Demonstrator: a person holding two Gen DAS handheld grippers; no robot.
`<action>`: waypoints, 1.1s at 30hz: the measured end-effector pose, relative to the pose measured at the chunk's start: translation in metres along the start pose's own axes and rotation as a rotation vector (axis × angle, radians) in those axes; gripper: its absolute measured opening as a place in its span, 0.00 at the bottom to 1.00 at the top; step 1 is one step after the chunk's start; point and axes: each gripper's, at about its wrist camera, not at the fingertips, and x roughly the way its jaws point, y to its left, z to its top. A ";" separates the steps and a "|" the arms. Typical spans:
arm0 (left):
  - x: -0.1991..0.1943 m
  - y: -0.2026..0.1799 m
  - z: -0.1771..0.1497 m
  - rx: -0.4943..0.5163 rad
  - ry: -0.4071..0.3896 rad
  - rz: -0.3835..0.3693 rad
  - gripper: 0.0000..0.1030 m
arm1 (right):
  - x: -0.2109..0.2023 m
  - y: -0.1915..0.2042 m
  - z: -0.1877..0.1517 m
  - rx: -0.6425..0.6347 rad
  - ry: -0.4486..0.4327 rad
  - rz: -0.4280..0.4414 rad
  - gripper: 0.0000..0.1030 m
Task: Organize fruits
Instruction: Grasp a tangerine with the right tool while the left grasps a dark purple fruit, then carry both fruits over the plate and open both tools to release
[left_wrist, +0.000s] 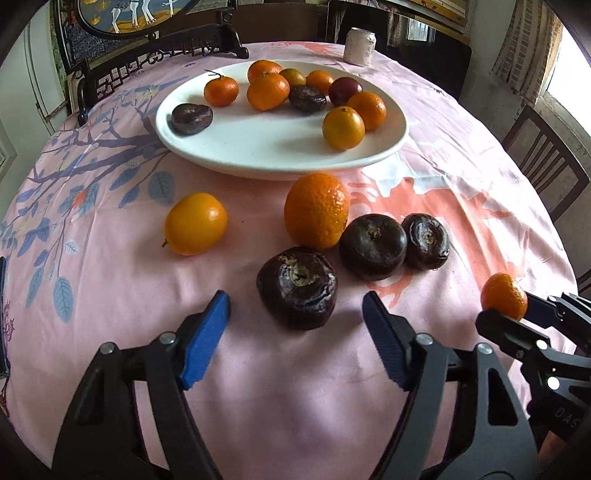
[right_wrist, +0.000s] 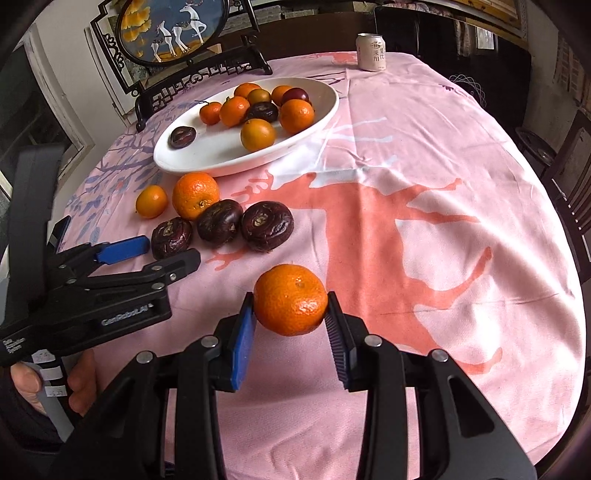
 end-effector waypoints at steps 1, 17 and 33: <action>0.001 -0.002 0.001 0.013 -0.006 0.017 0.62 | 0.000 -0.001 0.000 0.004 0.000 0.005 0.37; -0.042 0.024 -0.009 -0.041 -0.054 -0.058 0.39 | -0.002 0.013 0.008 -0.014 -0.003 -0.006 0.37; -0.038 0.071 0.130 -0.091 -0.111 -0.029 0.39 | 0.019 0.049 0.130 -0.172 -0.056 0.041 0.37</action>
